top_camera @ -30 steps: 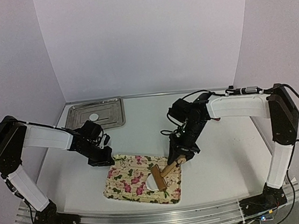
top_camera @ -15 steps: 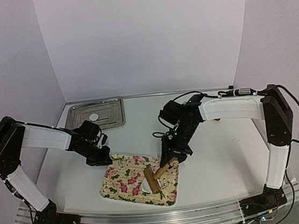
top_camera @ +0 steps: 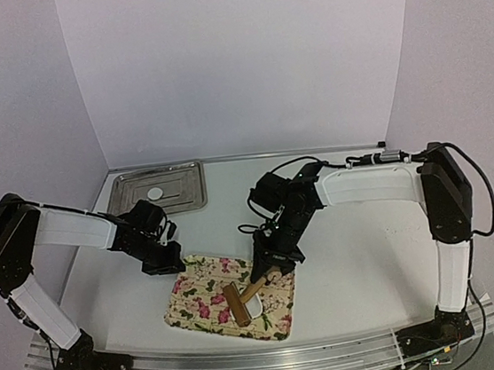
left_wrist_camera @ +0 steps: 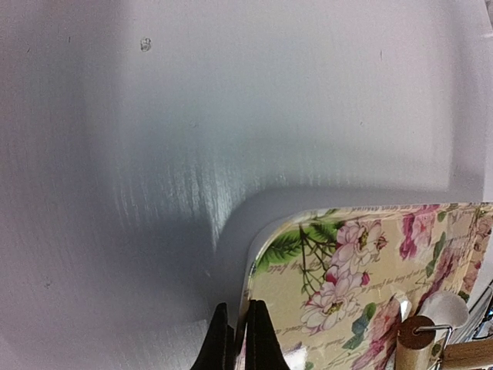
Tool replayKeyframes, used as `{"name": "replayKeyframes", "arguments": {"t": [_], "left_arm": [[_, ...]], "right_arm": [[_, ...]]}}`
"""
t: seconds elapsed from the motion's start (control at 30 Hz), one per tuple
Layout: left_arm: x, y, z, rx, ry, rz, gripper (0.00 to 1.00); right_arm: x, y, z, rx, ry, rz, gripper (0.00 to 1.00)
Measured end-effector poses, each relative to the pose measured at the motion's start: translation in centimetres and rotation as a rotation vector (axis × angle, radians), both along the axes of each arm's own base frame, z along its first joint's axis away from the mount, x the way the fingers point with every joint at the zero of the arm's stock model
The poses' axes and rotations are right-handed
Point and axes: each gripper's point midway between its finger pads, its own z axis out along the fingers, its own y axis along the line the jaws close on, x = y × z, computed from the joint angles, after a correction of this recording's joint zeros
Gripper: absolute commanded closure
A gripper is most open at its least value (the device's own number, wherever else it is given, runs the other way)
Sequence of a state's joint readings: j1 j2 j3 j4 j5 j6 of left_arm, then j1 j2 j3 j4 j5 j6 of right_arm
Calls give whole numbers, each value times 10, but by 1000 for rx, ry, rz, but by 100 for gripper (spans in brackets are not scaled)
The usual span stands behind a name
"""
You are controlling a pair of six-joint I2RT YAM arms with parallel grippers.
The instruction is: Roll out the dumpling wrappers from the dough
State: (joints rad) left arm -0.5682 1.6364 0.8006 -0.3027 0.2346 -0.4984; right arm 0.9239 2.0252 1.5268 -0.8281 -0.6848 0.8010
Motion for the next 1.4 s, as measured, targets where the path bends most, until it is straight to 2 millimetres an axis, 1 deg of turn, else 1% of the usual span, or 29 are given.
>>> {"name": "replayKeyframes", "arguments": {"t": [0.1, 0.2, 0.33, 0.47, 0.57, 0.87, 1.0, 1.1, 1.3, 1.4], "left_arm": [[-1, 1, 0, 0, -6, 1, 100], [-3, 2, 0, 1, -4, 1, 100], [-7, 0, 0, -9, 5, -6, 100], [-8, -1, 0, -14, 8, -6, 100], [-8, -1, 0, -14, 8, -6, 100], [-8, -1, 1, -14, 7, -6, 100], [-8, -1, 1, -15, 7, -6, 100], [-7, -1, 1, -14, 8, -4, 100], [-2, 6, 0, -2, 0, 20, 100], [-1, 8, 0, 3, -2, 24, 100]], "right_arm": [[0, -4, 3, 9, -17, -11, 100], [1, -14, 4, 16, -29, -29, 100], [8, -40, 4, 17, -31, -78, 100], [17, -67, 4, -10, -17, -123, 100], [19, -76, 4, -28, -11, -128, 100], [21, -83, 4, -29, -19, -122, 100], [21, -80, 4, -27, -11, -114, 100], [19, -73, 4, -39, 0, -95, 100], [14, -45, 4, -46, -5, -40, 100], [12, -37, 4, -38, -12, -25, 100]]}}
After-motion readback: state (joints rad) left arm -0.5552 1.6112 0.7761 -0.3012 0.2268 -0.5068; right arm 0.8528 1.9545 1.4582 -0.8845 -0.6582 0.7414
